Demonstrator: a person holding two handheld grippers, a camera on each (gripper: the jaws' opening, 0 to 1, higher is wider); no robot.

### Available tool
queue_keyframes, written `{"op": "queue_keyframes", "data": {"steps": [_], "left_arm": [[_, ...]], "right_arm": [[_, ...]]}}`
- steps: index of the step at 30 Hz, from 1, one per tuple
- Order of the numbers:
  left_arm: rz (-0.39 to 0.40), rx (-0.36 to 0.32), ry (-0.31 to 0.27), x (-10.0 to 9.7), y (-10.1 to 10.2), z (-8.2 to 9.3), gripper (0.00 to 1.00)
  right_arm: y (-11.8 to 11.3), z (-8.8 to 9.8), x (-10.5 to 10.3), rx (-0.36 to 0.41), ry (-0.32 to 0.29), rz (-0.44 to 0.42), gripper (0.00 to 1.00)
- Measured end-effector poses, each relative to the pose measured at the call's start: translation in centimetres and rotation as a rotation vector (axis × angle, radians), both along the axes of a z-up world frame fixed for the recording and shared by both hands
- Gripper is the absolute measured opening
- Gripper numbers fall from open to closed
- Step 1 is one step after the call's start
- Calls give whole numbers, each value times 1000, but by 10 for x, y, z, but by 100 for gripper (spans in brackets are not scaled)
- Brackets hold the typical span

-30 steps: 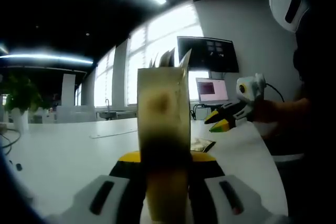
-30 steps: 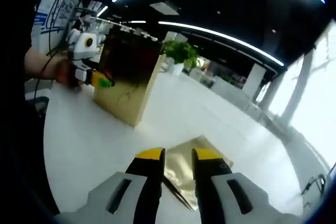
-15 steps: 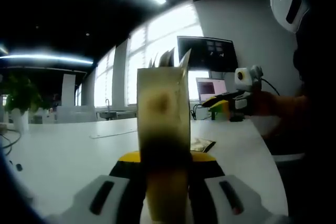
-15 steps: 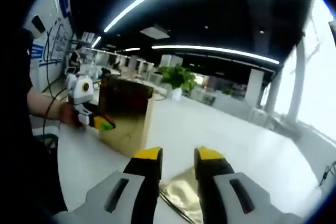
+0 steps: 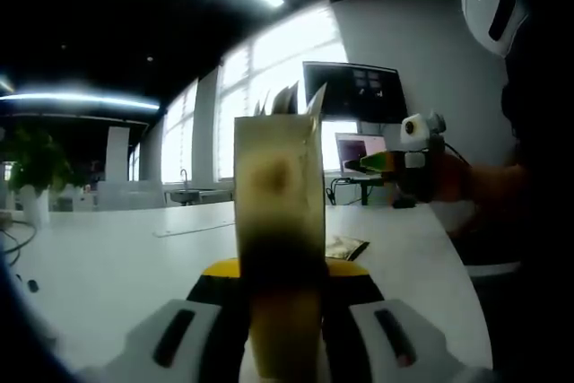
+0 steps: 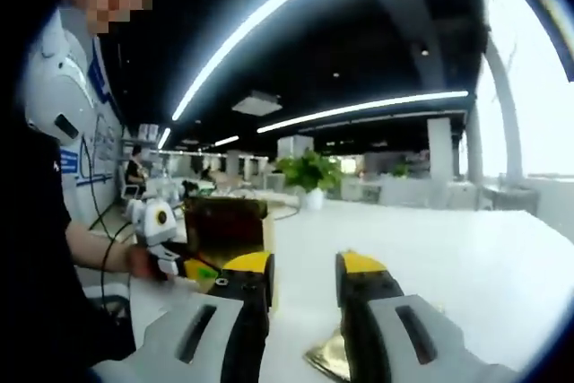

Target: Extract single mask from mask box in order stack masks on table

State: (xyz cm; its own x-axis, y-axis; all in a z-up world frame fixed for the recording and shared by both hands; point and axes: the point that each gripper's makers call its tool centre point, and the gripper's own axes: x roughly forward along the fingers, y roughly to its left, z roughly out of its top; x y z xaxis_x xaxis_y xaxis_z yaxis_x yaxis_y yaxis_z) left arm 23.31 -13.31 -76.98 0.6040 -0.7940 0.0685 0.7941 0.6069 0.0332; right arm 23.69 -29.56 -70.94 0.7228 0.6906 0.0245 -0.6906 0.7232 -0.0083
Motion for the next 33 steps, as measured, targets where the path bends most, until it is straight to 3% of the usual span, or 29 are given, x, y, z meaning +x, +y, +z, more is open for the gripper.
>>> {"op": "queue_keyframes", "data": {"steps": [8, 14, 19, 28, 33], "left_arm": [[-2, 0, -1, 0, 0, 0, 33], [-2, 0, 0, 0, 0, 0, 33], [2, 3, -3, 0, 0, 0, 33], [3, 8, -2, 1, 0, -1, 33], [2, 7, -1, 1, 0, -1, 33]], "right_arm": [[-1, -13, -5, -25, 24, -1, 24], [0, -10, -4, -8, 23, 0, 24], [5, -10, -3, -43, 15, 18, 24], [16, -1, -2, -165, -52, 62, 24], [28, 23, -4, -202, -114, 110, 24]]}}
